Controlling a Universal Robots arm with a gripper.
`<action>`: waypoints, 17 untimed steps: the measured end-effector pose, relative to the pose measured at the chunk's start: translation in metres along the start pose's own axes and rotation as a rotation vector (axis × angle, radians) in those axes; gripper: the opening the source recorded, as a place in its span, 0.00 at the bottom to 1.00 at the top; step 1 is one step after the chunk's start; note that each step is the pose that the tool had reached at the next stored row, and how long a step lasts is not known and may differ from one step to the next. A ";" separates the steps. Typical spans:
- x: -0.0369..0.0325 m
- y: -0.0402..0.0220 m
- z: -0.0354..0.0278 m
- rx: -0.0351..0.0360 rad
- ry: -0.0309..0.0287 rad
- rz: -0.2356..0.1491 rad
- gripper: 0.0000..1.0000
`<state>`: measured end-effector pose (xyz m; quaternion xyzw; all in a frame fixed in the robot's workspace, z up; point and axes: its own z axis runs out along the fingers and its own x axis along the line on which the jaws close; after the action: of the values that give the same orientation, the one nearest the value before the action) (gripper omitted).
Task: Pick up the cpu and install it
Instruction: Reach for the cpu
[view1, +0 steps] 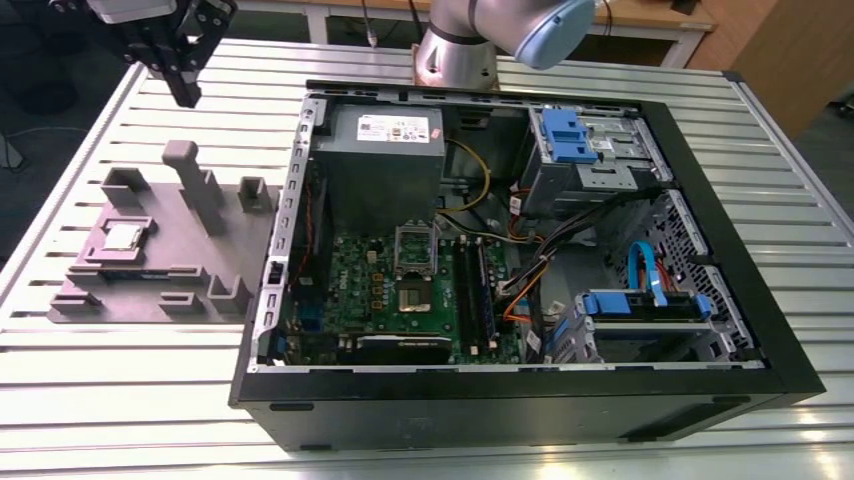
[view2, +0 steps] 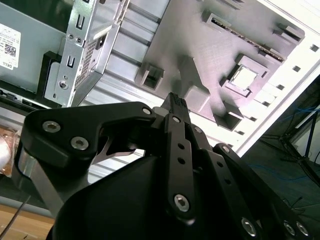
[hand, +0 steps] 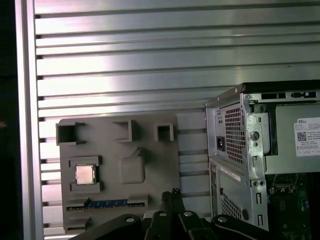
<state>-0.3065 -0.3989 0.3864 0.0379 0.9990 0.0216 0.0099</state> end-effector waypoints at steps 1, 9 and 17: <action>0.0007 -0.0001 0.0000 0.0000 0.0000 0.000 0.10; 0.0045 -0.0003 0.0000 0.0000 0.0000 0.000 0.10; 0.0046 -0.0003 -0.0001 0.0000 0.0000 0.000 0.10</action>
<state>-0.3111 -0.3989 0.3863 0.0379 0.9990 0.0216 0.0099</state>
